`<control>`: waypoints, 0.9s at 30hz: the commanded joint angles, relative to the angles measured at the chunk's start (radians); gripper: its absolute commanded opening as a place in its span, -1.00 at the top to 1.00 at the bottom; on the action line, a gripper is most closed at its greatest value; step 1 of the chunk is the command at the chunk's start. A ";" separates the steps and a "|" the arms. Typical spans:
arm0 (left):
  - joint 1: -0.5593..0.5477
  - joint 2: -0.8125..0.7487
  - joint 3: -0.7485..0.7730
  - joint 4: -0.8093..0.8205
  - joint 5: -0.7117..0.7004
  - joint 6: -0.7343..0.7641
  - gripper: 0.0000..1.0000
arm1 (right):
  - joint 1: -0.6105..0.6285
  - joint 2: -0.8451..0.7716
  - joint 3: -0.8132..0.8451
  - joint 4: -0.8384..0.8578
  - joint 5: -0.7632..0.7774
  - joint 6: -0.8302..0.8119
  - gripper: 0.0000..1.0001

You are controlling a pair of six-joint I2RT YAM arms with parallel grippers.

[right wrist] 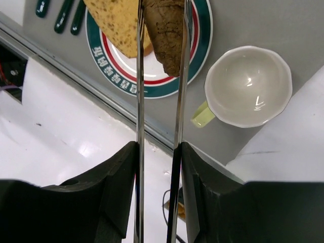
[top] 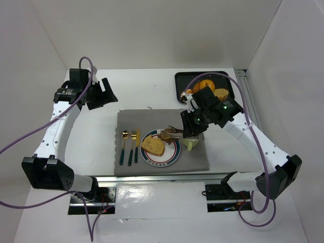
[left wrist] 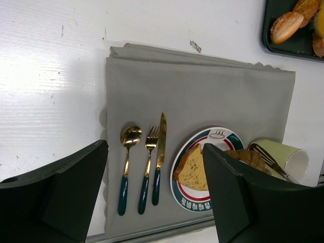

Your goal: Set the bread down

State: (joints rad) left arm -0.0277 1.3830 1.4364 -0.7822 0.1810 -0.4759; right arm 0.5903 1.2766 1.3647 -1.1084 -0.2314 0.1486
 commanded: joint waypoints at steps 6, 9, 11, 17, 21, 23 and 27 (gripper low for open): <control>0.006 -0.029 -0.008 0.024 0.014 -0.004 -0.77 | 0.040 0.023 0.011 -0.076 0.026 0.009 -0.06; 0.006 -0.018 -0.008 0.024 0.014 -0.004 -0.77 | 0.040 0.023 0.042 -0.076 0.035 0.009 -0.18; 0.006 -0.018 -0.008 0.024 0.014 -0.004 -0.77 | 0.040 0.033 0.072 -0.085 0.024 0.009 -0.28; 0.006 -0.018 -0.008 0.024 0.023 -0.004 -0.77 | 0.040 0.052 0.163 -0.094 0.046 0.009 -0.28; 0.006 -0.009 -0.008 0.034 0.023 -0.004 -0.77 | 0.029 0.063 0.229 -0.022 0.127 0.009 -0.28; 0.006 -0.009 -0.008 0.034 0.023 -0.004 -0.77 | -0.003 0.063 0.241 0.068 0.165 0.022 -0.28; 0.006 -0.009 0.001 0.034 0.023 -0.004 -0.77 | -0.050 0.105 0.229 0.226 0.201 0.060 -0.28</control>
State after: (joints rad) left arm -0.0277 1.3830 1.4326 -0.7807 0.1856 -0.4763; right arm 0.5739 1.3483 1.5661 -1.0679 -0.0940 0.1738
